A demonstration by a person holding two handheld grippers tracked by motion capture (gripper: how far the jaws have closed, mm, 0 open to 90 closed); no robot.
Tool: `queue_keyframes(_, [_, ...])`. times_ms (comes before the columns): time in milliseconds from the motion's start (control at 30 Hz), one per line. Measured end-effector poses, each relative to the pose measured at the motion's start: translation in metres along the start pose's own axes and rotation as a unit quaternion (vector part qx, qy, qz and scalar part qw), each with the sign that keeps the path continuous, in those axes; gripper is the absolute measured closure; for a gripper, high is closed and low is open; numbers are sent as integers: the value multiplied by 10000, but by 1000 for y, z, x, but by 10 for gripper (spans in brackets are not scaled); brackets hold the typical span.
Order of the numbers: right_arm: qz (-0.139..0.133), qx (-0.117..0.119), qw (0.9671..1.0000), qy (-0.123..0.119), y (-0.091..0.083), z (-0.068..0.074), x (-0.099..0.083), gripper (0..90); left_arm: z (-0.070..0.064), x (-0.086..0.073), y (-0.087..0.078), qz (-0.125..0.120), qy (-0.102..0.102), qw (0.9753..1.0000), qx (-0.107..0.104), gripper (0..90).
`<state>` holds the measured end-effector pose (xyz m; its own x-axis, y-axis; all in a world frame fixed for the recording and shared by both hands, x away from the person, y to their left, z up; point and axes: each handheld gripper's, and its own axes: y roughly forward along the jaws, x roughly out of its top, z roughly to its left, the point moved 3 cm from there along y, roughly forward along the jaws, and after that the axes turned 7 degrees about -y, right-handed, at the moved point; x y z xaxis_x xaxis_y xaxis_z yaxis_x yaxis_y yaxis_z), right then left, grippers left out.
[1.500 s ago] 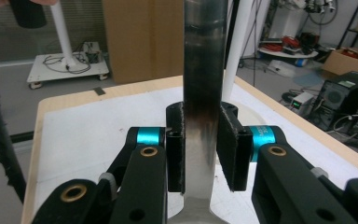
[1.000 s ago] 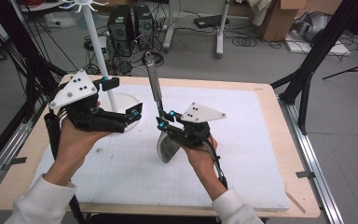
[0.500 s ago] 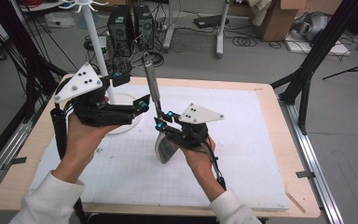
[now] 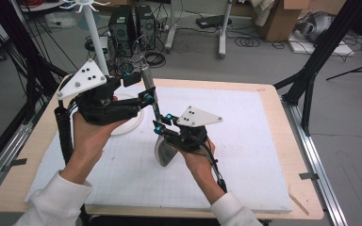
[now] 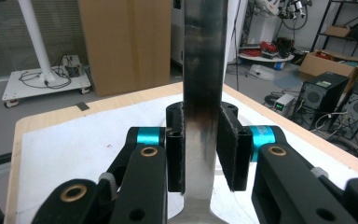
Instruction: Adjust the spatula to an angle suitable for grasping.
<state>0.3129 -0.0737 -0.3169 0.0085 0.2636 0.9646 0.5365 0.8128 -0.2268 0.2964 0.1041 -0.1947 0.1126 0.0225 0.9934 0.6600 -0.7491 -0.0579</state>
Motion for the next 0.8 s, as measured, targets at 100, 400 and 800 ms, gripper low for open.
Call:
queue_keyframes(100, [-14, -7, 10000, -46, 1, 0, 0, 748, 0, 2, 0, -10, -21, 10000, 34, 469])
queue_keyframes(400, [79, 18, 10000, -37, 3, 2, -1, 748, 0, 4, 1, -20, -21, 9998, 208, 550])
queue_keyframes(800, [80, 14, 9999, -108, 4, 4, -1, 748, -1, 5, 2, -29, -114, 9993, 349, 659])
